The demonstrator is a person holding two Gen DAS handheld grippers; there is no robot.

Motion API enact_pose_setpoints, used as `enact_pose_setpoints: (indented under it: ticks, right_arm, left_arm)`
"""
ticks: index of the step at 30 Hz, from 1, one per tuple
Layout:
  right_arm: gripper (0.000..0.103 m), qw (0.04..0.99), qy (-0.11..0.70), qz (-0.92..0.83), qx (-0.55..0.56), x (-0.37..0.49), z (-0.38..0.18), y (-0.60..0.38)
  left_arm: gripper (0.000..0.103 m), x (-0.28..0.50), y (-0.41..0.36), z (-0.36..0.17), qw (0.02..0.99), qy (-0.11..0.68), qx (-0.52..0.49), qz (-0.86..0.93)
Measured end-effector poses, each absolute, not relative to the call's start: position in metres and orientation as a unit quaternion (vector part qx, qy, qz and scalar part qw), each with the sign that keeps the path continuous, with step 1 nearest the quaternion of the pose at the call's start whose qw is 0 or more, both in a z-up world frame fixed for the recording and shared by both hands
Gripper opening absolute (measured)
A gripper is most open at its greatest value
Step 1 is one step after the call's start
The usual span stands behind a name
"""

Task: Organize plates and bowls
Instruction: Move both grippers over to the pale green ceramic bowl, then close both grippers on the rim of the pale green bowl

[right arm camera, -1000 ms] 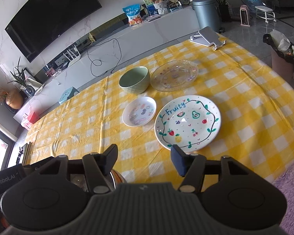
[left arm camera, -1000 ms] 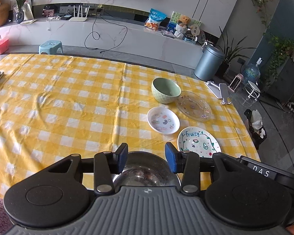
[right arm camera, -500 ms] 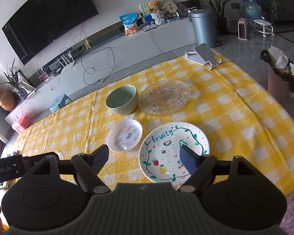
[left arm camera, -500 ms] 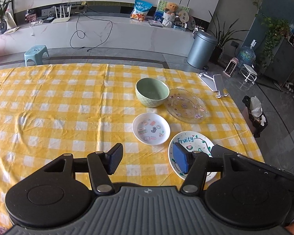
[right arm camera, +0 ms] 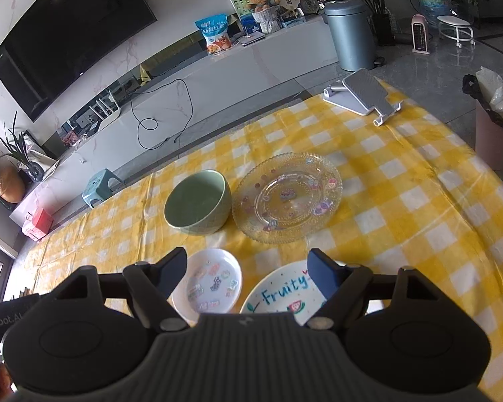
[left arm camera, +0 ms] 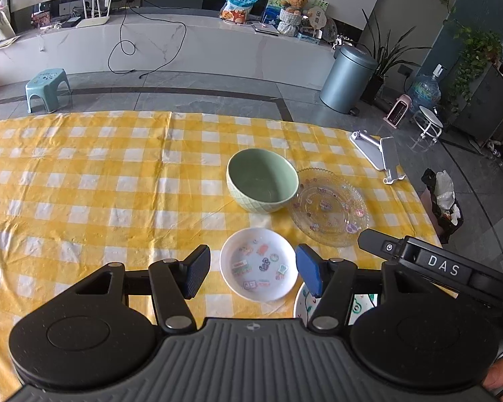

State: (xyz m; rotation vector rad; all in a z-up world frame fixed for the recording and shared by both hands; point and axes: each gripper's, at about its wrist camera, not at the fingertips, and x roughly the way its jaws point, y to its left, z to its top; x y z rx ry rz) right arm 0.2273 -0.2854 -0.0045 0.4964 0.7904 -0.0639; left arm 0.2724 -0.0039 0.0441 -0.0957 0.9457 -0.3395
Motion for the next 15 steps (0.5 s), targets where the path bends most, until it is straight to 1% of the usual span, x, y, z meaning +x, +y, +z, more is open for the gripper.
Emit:
enact_pose_setpoints:
  ticks: [6,8,9,13,15]
  right_arm:
    - [0.066,0.883,0.395,-0.014,0.254,0.284,-0.017,-0.288]
    - [0.060,0.883,0.400,-0.004,0.248,0.302,-0.022,-0.283]
    - [0.057,0.882,0.403,0.003,0.244,0.309,-0.024,-0.281]
    - [0.045,0.881,0.413,0.016,0.229,0.336,-0.035,-0.273]
    - [0.042,0.878,0.421,0.018,0.229,0.346,-0.042,-0.272]
  left_arm:
    - [0.068,0.320,-0.015,0.031,0.876,0.453,-0.056,-0.157]
    - [0.067,0.336,-0.021,0.023,0.874,0.458,-0.054,-0.154]
    - [0.064,0.343,-0.024,0.019,0.873,0.460,-0.052,-0.150]
    - [0.058,0.367,-0.029,0.003,0.871,0.468,-0.053,-0.141]
    - [0.056,0.376,-0.029,-0.004,0.868,0.475,-0.054,-0.137]
